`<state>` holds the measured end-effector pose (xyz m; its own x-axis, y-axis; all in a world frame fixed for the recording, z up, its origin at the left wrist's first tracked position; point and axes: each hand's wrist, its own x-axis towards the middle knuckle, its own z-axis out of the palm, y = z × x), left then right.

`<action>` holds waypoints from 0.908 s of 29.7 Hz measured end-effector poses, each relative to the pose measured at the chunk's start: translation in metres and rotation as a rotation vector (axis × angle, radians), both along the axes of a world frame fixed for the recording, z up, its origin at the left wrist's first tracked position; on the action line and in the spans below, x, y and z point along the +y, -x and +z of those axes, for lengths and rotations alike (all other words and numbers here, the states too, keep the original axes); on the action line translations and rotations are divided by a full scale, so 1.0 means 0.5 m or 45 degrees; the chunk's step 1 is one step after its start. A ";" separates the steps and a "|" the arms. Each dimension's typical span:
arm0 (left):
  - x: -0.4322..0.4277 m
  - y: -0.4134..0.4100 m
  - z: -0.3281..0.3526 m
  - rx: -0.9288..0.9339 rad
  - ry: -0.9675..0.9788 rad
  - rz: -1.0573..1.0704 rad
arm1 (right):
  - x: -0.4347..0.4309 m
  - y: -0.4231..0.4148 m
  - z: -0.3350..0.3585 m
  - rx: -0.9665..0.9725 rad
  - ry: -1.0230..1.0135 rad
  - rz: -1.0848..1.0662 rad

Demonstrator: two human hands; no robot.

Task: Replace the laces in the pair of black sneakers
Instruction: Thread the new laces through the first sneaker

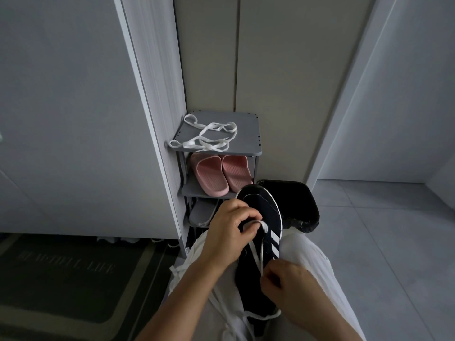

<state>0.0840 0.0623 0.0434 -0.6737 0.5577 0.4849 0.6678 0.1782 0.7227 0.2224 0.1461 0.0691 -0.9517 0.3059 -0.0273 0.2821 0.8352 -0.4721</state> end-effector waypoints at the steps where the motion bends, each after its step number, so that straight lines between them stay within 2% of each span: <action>1: -0.002 -0.001 -0.002 0.012 0.009 -0.008 | 0.002 -0.002 0.000 -0.010 0.068 0.004; 5: -0.006 -0.005 -0.008 0.052 -0.011 -0.012 | 0.009 -0.013 0.031 -0.195 0.402 0.052; 7: -0.003 -0.006 -0.006 0.076 0.007 -0.008 | 0.011 -0.018 0.035 -0.230 0.418 0.086; 12: -0.025 -0.017 -0.012 0.026 0.034 -0.038 | 0.026 -0.020 0.014 -0.187 0.392 -0.065; 17: -0.059 -0.052 -0.045 -0.132 -0.093 0.261 | 0.022 -0.003 -0.007 -0.058 0.447 -0.233; 19: -0.057 -0.059 -0.044 -0.258 -0.127 0.263 | 0.013 0.011 -0.006 0.000 0.348 -0.296; 22: -0.051 -0.054 -0.039 -0.354 -0.117 0.214 | -0.002 0.035 -0.014 0.059 0.040 -0.300; 25: -0.049 -0.038 -0.025 -0.335 -0.065 0.115 | -0.010 0.058 -0.039 0.191 -0.180 -0.303; 27: -0.049 -0.020 -0.012 -0.277 0.004 0.042 | -0.004 0.064 -0.048 0.298 -0.175 -0.314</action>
<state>0.0940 0.0377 0.0372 -0.7803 0.5346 0.3246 0.4898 0.1997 0.8486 0.1906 0.1440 0.0451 -0.8243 0.5130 0.2396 0.3809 0.8155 -0.4357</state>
